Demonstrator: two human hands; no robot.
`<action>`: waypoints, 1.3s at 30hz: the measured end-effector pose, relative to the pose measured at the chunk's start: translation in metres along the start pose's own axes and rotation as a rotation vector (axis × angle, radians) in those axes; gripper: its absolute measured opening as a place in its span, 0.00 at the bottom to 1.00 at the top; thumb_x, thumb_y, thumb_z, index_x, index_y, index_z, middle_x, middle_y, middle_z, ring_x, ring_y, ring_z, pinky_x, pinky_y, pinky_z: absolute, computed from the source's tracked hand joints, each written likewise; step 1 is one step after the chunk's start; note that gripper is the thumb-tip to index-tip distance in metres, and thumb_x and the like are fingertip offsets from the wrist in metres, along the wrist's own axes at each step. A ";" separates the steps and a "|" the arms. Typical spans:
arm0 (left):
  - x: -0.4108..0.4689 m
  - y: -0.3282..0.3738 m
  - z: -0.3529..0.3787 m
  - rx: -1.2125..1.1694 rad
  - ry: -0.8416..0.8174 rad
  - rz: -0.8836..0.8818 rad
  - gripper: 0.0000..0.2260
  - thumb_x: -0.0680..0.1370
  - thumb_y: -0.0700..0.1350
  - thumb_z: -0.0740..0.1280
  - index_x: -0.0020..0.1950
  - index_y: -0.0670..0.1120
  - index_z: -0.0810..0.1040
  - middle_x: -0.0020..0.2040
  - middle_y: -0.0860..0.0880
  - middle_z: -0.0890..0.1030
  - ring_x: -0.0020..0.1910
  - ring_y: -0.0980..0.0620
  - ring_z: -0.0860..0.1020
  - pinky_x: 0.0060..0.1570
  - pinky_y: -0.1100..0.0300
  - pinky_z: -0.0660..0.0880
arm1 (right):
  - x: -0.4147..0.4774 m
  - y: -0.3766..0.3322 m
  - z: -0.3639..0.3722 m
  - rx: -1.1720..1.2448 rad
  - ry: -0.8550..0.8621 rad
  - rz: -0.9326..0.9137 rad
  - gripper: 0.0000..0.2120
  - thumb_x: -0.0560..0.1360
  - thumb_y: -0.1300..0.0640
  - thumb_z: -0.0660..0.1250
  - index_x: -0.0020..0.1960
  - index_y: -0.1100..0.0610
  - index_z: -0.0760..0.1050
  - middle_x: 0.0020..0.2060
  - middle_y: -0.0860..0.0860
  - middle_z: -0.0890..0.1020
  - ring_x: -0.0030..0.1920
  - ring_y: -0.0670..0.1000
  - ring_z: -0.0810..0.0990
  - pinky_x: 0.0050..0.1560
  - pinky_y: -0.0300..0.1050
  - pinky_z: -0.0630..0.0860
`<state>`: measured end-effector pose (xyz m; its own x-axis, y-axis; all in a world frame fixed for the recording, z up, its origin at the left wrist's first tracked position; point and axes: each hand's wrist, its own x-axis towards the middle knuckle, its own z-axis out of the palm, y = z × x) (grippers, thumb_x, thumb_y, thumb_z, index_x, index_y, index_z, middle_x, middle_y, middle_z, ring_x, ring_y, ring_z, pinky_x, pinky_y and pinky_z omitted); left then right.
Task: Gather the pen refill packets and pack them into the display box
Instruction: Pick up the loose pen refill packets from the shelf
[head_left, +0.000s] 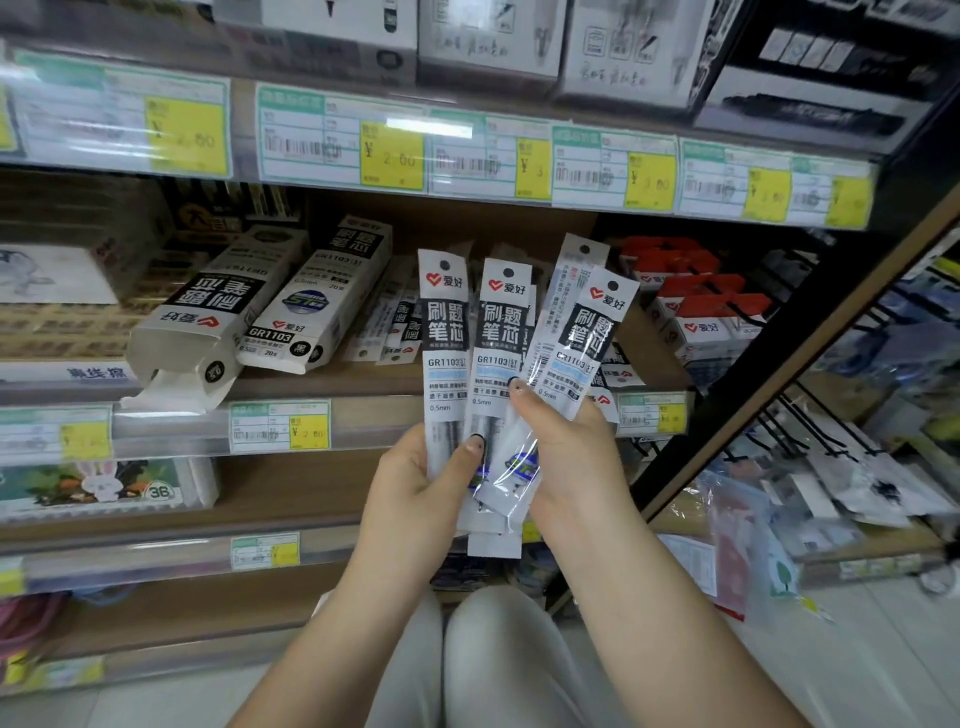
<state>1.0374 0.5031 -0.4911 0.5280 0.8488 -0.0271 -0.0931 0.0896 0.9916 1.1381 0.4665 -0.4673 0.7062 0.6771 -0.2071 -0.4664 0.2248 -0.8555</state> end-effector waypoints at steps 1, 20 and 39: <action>0.000 0.001 0.000 0.006 -0.024 -0.004 0.10 0.79 0.38 0.63 0.48 0.51 0.81 0.44 0.51 0.86 0.44 0.52 0.83 0.45 0.52 0.79 | 0.000 0.000 0.001 0.000 0.004 -0.006 0.09 0.74 0.66 0.66 0.50 0.56 0.78 0.45 0.55 0.84 0.46 0.58 0.83 0.49 0.62 0.79; 0.003 -0.001 0.001 -0.019 -0.093 -0.058 0.11 0.80 0.40 0.62 0.48 0.52 0.82 0.46 0.45 0.85 0.48 0.41 0.83 0.51 0.36 0.77 | -0.004 -0.008 0.002 0.000 0.040 -0.069 0.09 0.73 0.69 0.66 0.47 0.57 0.79 0.43 0.56 0.84 0.42 0.56 0.83 0.48 0.58 0.80; -0.001 -0.003 -0.003 0.024 -0.194 0.015 0.09 0.75 0.45 0.63 0.51 0.47 0.80 0.47 0.46 0.85 0.47 0.46 0.83 0.47 0.48 0.79 | -0.006 -0.021 -0.004 -0.009 0.010 0.090 0.05 0.75 0.66 0.65 0.48 0.59 0.77 0.38 0.55 0.83 0.34 0.53 0.82 0.37 0.51 0.81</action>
<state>1.0343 0.5033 -0.4948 0.6797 0.7334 0.0098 -0.0828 0.0634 0.9945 1.1453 0.4549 -0.4496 0.6668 0.6874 -0.2879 -0.5234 0.1570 -0.8375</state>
